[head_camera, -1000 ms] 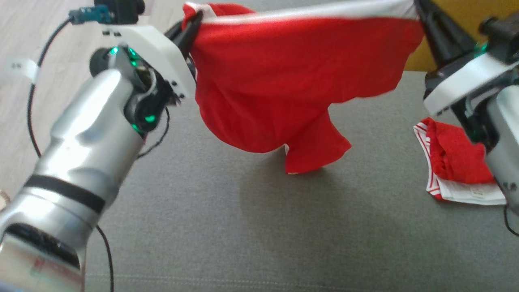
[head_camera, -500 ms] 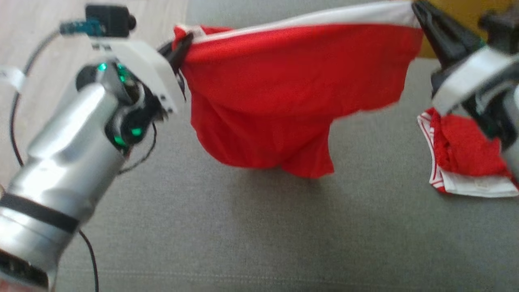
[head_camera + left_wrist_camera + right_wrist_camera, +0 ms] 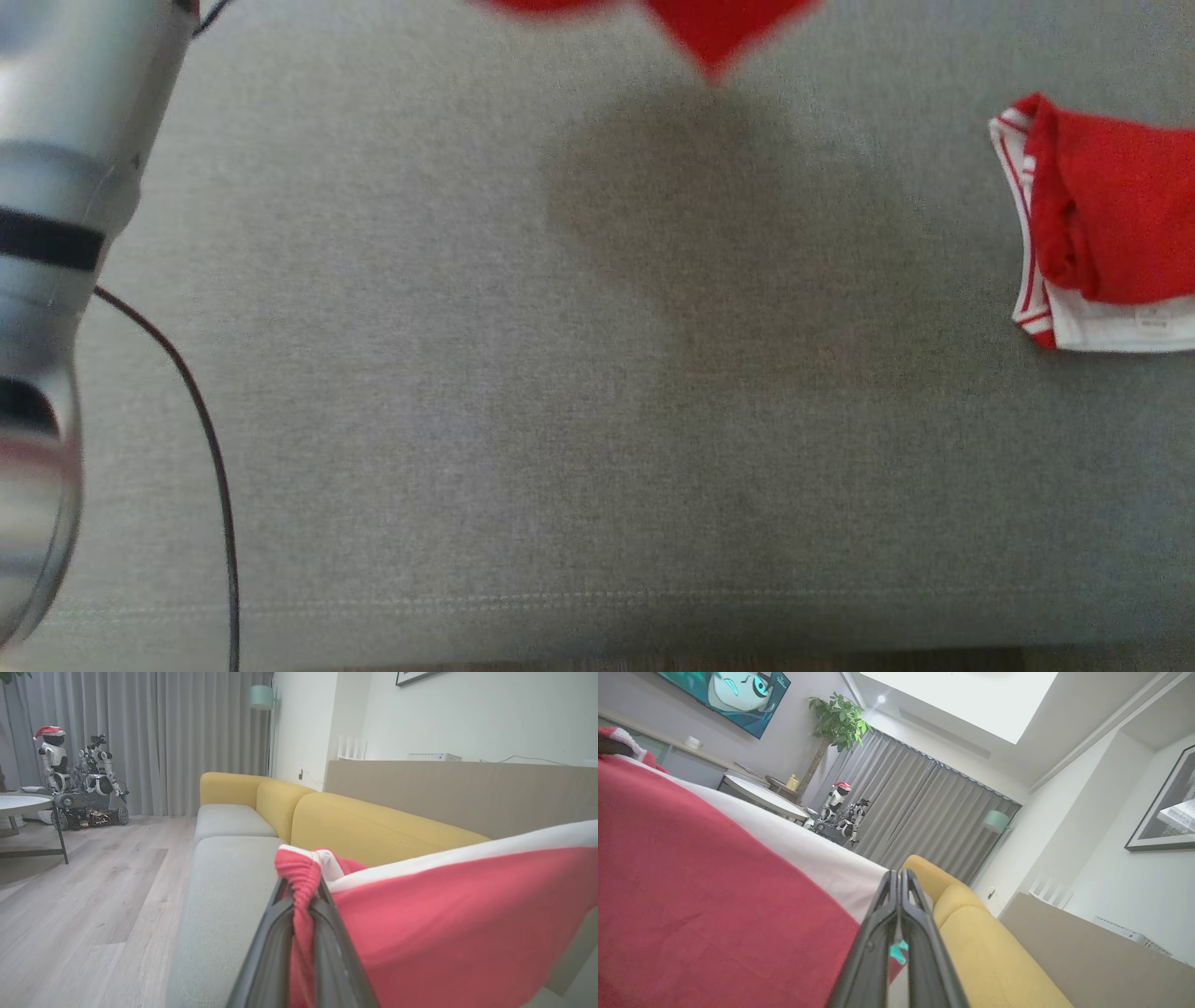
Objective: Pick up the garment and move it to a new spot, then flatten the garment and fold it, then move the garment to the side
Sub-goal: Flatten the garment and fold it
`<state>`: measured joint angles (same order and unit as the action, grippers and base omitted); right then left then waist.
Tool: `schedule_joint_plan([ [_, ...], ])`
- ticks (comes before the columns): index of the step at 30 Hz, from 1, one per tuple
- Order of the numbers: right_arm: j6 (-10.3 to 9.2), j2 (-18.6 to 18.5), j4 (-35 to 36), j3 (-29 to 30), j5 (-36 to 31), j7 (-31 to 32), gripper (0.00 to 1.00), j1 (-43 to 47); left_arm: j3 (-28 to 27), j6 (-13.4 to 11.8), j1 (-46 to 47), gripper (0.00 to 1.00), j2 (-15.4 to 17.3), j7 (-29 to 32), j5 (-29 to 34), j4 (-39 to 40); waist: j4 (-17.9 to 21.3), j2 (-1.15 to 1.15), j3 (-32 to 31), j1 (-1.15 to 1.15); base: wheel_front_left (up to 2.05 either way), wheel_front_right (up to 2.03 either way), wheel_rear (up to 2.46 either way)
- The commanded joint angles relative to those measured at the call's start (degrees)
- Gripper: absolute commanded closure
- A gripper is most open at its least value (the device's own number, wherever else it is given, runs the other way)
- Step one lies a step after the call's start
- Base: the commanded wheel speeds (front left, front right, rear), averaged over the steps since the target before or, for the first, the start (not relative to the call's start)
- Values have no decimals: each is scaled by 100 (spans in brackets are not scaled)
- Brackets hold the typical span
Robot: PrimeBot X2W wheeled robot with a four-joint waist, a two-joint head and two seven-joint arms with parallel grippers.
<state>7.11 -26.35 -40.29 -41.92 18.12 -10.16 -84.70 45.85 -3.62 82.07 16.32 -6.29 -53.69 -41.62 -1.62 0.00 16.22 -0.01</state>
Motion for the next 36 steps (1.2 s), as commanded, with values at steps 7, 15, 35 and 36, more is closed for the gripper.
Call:
schedule_joint_plan([
  [7, 37, 583, -696, 495, -428, -470, 100, 8, 8, 408, 307, 100, -104, -659, 313, -595, 26, 0, 411, 1, 0, 0, 0],
  [15, 37, 573, -637, -148, 57, -482, 100, 1691, 460, 795, -778, 100, -320, -839, 600, -1090, -186, 0, 372, 1, 0, 0, 0],
  [35, 37, -759, 130, -3037, 2244, 485, 100, 3617, 1619, 1041, -3385, 100, -208, -681, 962, -1365, -360, 0, -818, 1, 0, 0, 0],
  [36, 37, -825, 246, -3076, 2263, 556, 100, 3678, 1650, 1033, -3467, 100, -203, -682, 970, -1349, -357, 0, -869, 1, 0, 0, 0],
])
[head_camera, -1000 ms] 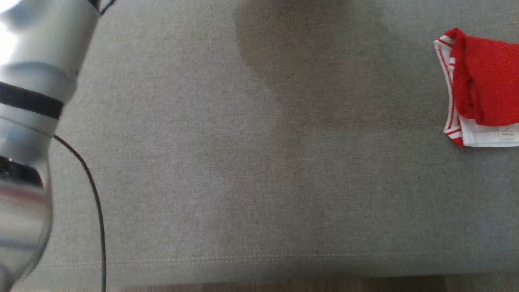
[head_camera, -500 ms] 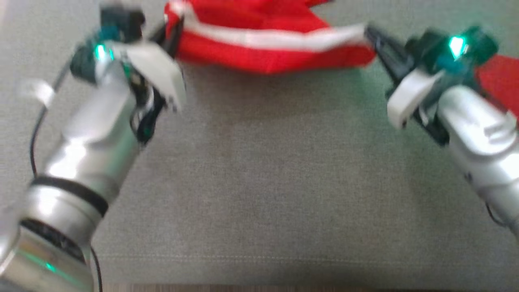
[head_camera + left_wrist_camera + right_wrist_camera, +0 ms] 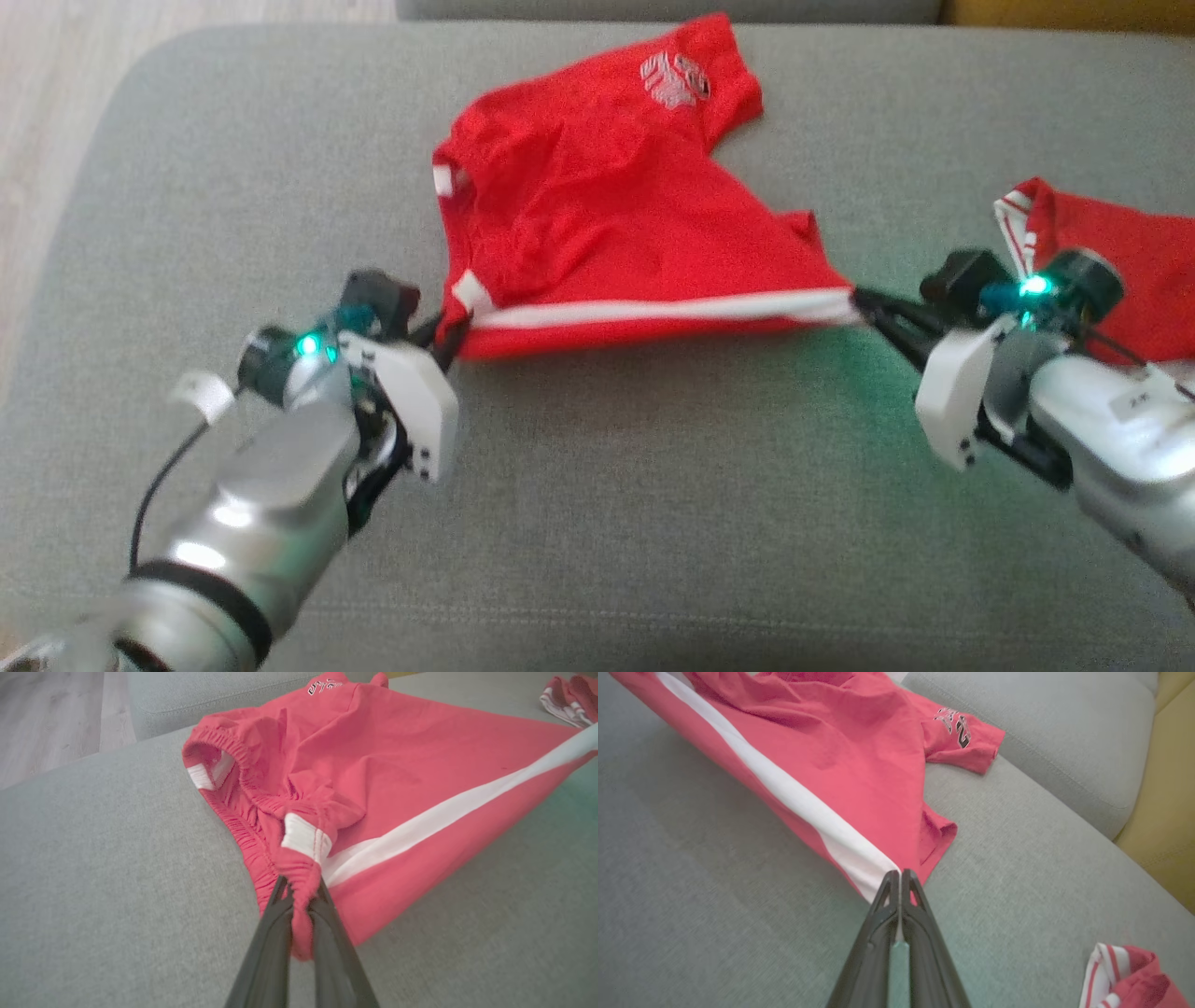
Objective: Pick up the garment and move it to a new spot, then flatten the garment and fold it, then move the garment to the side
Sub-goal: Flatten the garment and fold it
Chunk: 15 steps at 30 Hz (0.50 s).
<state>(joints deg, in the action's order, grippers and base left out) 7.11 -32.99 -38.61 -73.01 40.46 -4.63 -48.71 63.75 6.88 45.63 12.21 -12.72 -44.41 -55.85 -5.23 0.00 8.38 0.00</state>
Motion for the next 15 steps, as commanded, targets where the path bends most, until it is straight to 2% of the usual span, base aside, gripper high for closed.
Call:
schedule_joint_plan([
  [1, 37, -224, 195, 8, 57, 77, 100, 151, -116, -27, 93, 100, 211, -44, 43, 93, 6, 0, -140, 0, 0, 0, 0],
  [8, 37, -639, 1020, -32, 51, 796, 100, 851, -37, -87, -554, 100, 227, -57, -77, 306, -31, 0, -582, 0, 0, 0, 0],
  [15, 37, -1117, 1881, -33, 373, 1318, 100, 1581, -19, -161, -1341, 100, 340, 50, -352, 861, -150, 0, -1036, 0, 0, 0, 0],
])
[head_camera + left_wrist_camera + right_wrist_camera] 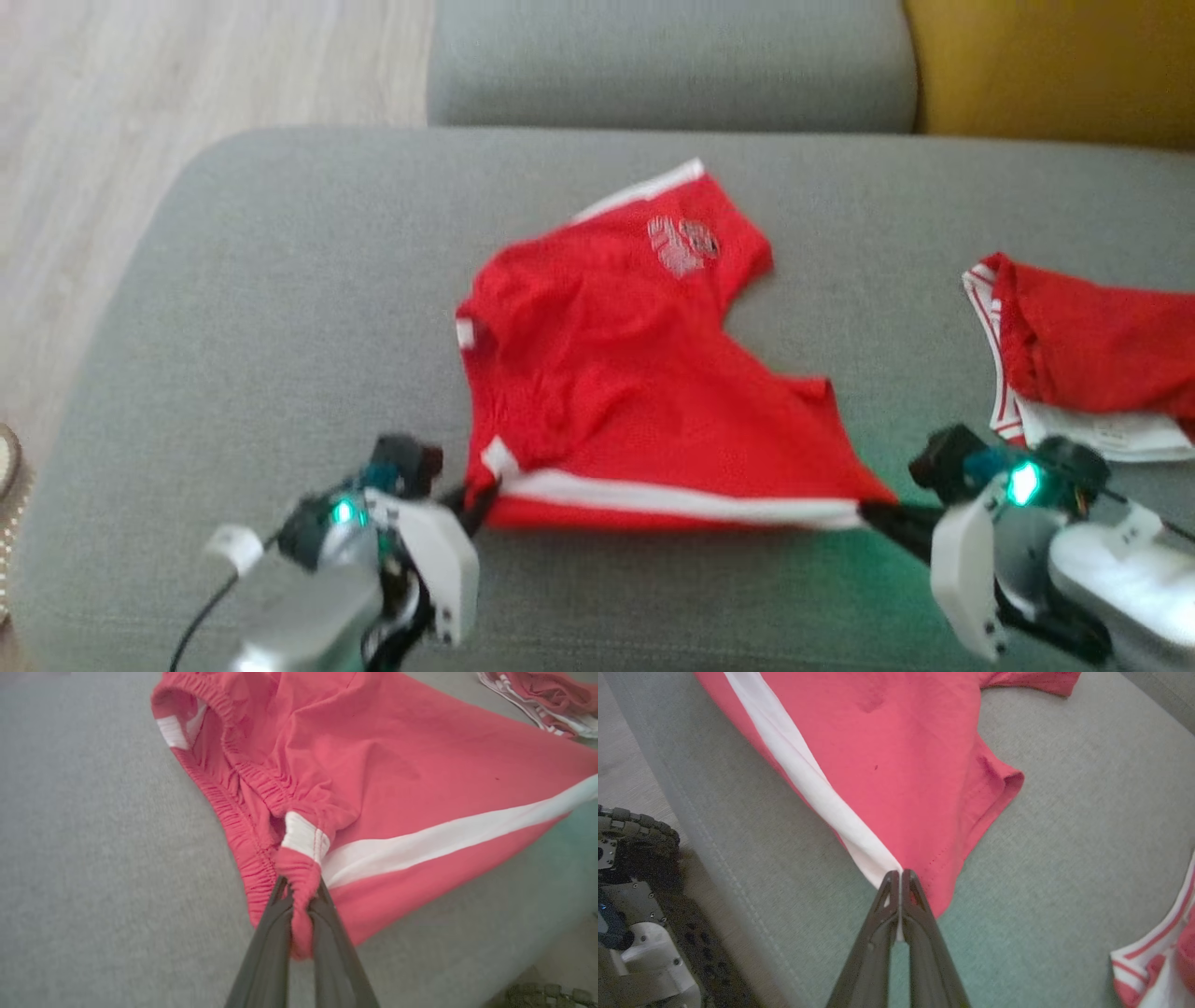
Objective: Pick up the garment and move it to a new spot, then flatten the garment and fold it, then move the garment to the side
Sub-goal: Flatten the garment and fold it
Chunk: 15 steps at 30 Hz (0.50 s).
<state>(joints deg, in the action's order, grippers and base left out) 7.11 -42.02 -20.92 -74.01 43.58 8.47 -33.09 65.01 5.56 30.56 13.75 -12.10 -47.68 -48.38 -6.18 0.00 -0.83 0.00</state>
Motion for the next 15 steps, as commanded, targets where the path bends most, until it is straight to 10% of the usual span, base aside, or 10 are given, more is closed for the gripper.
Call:
schedule_joint_plan([
  [1, 37, -275, 236, 67, 123, 75, 100, 104, -138, -53, 50, 100, 229, 21, -61, 236, -68, 0, -158, 0, 0, 0, 0],
  [15, 37, -982, 1199, 68, 763, 310, 100, 151, -348, -916, -742, 100, 1161, 498, -391, 2719, -286, 0, -312, 0, 0, 0, 0],
])
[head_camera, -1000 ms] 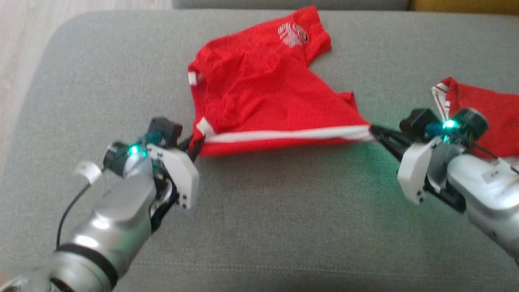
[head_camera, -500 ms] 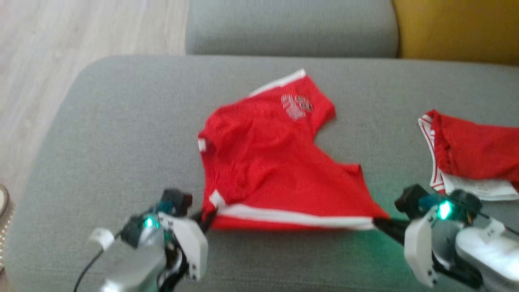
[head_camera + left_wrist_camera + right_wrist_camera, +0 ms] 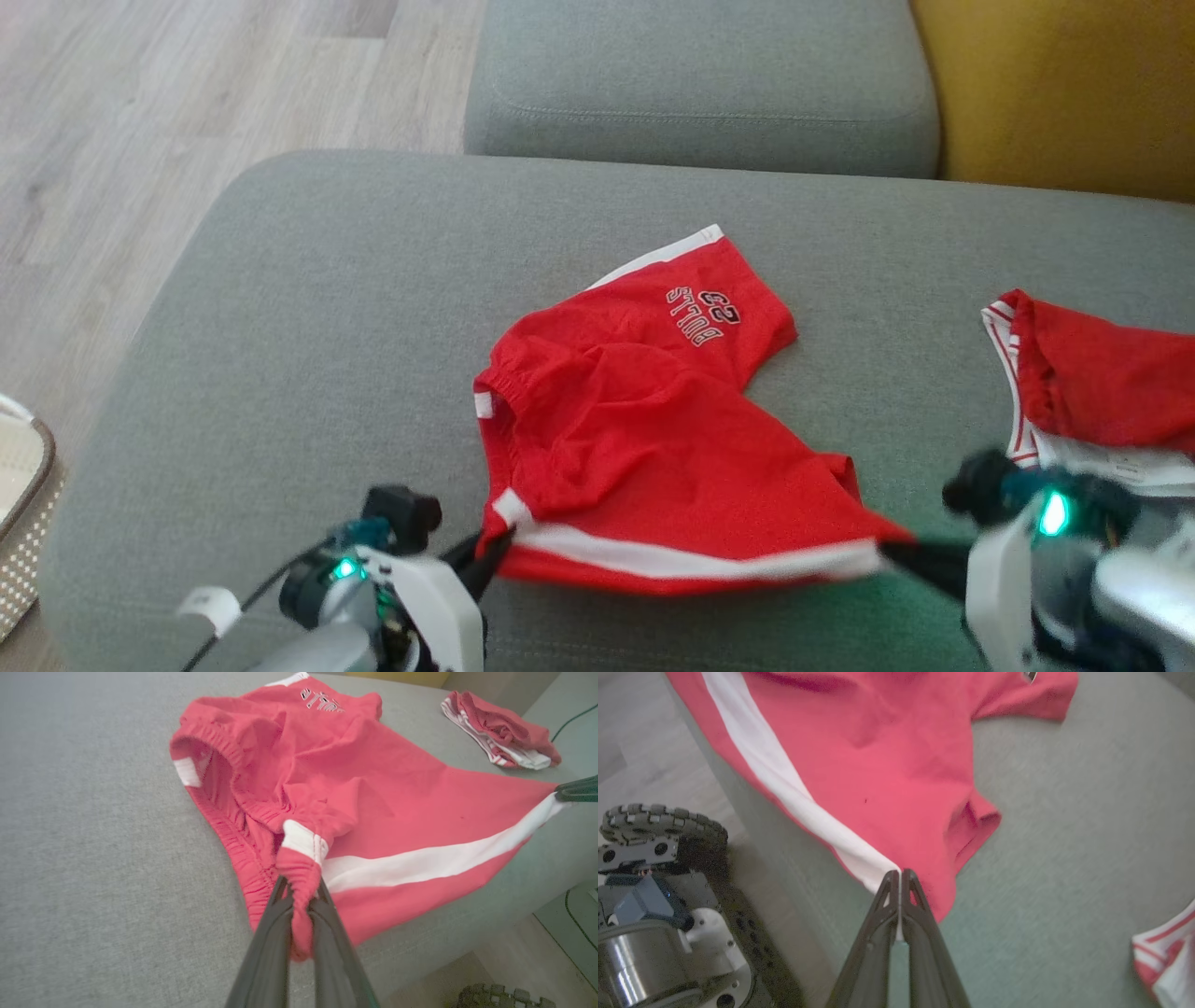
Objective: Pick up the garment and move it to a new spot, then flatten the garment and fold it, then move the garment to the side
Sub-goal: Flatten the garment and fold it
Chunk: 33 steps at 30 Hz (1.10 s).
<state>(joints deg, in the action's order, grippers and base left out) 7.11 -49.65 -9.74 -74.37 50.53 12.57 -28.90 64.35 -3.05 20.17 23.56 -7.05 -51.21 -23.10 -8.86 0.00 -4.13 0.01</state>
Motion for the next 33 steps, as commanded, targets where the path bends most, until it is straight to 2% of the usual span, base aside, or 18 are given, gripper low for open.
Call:
schedule_joint_plan([
  [1, 37, -209, 55, 119, 148, -161, 100, -373, -343, -124, 315, 100, 225, 14, -72, 343, -38, 0, 35, -1, 0, 0, 0],
  [8, 37, -26, -238, 213, 521, -378, 100, -1174, -654, -420, 592, 100, 381, 135, -182, 1053, -200, 0, 211, -1, 0, 0, 0],
  [16, 37, 155, -705, 208, 618, -419, 100, -2086, -863, -476, 1044, 100, 232, 151, -205, 1205, -399, 0, 633, -1, 0, 0, 0],
  [25, 37, 469, -1486, 169, 472, -573, 100, -3266, -1003, -288, 1732, 100, -197, 81, -196, 760, -652, 0, 1288, -1, 0, 0, 0],
  [33, 37, 840, -2011, 109, 3, -400, 100, -3826, -1041, -52, 2314, 100, -693, -27, -184, 10, -823, 0, 1825, -1, 0, 0, 0],
])
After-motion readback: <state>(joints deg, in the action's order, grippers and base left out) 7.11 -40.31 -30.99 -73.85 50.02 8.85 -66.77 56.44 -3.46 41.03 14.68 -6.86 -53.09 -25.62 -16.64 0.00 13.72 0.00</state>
